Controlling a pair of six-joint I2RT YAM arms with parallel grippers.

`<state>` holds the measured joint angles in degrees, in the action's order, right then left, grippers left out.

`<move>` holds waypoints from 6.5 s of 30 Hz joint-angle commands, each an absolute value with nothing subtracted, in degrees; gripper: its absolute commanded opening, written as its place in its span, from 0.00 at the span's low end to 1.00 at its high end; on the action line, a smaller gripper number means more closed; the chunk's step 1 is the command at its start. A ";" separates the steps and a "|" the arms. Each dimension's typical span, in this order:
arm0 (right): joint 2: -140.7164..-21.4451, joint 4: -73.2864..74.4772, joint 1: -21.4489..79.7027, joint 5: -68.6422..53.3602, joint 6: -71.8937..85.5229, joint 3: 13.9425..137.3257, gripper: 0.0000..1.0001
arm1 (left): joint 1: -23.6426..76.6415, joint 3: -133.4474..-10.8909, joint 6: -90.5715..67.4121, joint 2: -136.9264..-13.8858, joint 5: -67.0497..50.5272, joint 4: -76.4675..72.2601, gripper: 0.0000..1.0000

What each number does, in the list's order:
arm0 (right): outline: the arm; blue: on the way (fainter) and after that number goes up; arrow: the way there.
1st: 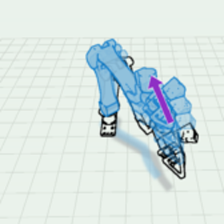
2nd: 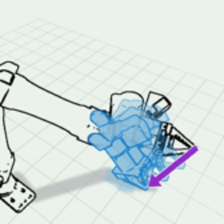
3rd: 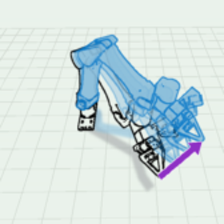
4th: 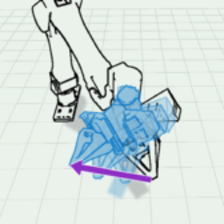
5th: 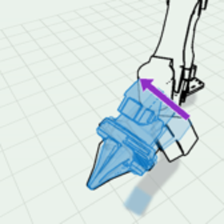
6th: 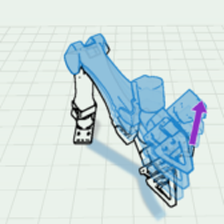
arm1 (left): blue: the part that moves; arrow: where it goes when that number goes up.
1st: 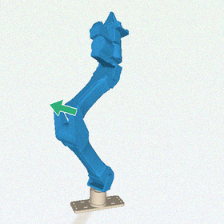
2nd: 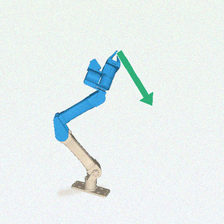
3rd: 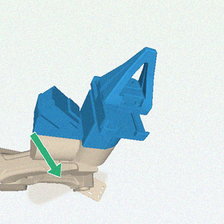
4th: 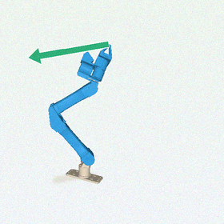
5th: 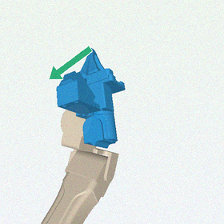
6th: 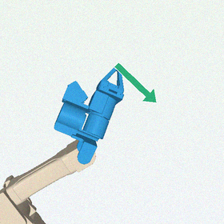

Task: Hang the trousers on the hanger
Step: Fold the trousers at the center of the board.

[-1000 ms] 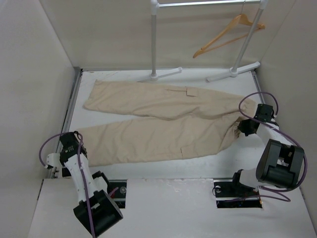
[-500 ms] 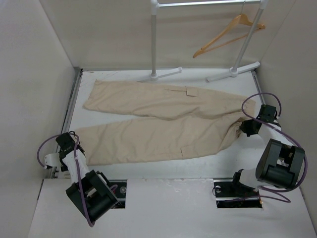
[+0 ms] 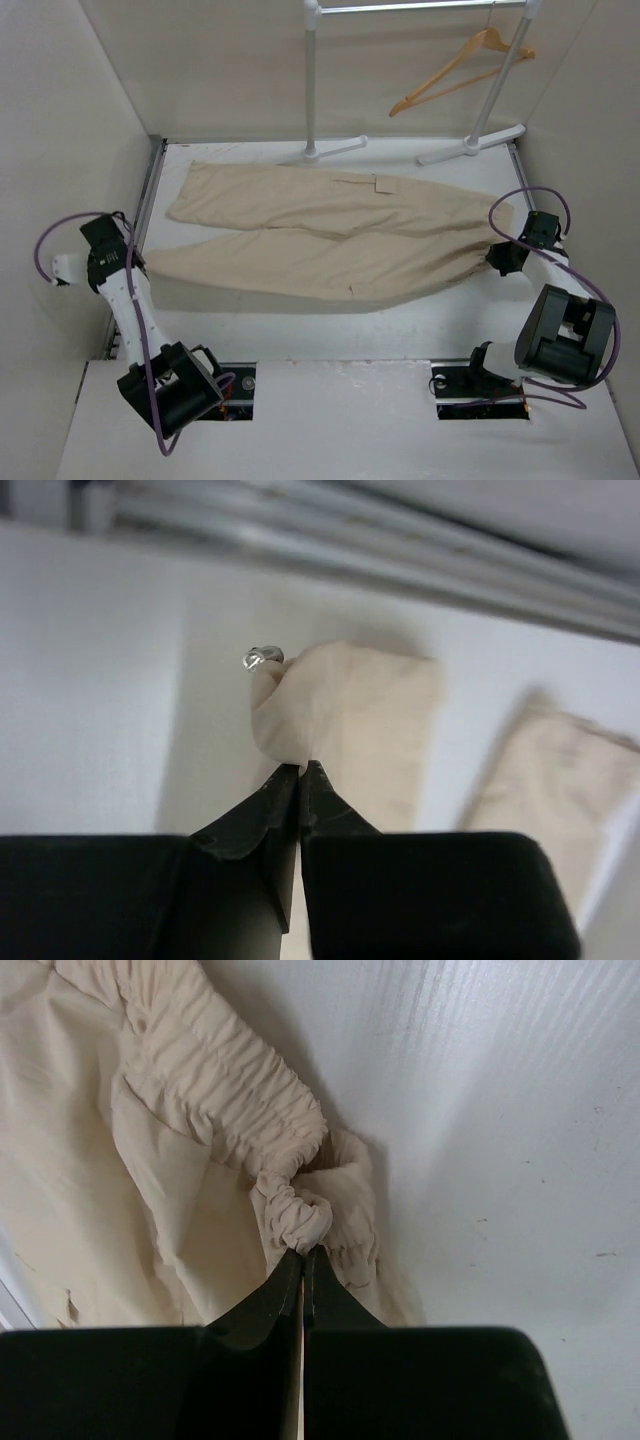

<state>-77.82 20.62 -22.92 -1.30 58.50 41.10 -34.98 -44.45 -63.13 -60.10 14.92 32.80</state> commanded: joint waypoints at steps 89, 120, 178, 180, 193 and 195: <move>-103.08 4.65 -22.19 -11.25 54.22 62.30 0.67 | -19.21 -77.78 -65.83 -122.34 -0.35 -7.29 0.59; -80.69 19.15 -31.51 -1.23 55.81 47.29 0.00 | -24.48 -48.27 -58.10 -86.42 18.09 10.53 0.04; -60.29 33.13 -31.34 1.85 46.94 66.86 0.04 | 36.68 -52.71 -57.92 -52.55 26.01 27.68 0.75; -60.82 34.01 -29.33 1.50 44.92 70.99 0.05 | 38.79 -56.50 -57.05 -54.05 26.98 28.30 0.75; -73.37 41.13 17.76 23.97 47.80 92.88 0.04 | 21.86 -55.47 -51.51 -41.50 20.05 31.91 0.77; -78.81 41.74 24.79 27.06 49.65 97.01 0.03 | 16.95 -54.06 -51.50 -39.91 17.16 31.73 0.77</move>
<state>-74.35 41.10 17.93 19.14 46.59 91.31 21.61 -55.99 -53.34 -41.91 21.78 30.52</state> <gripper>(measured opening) 0.151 0.764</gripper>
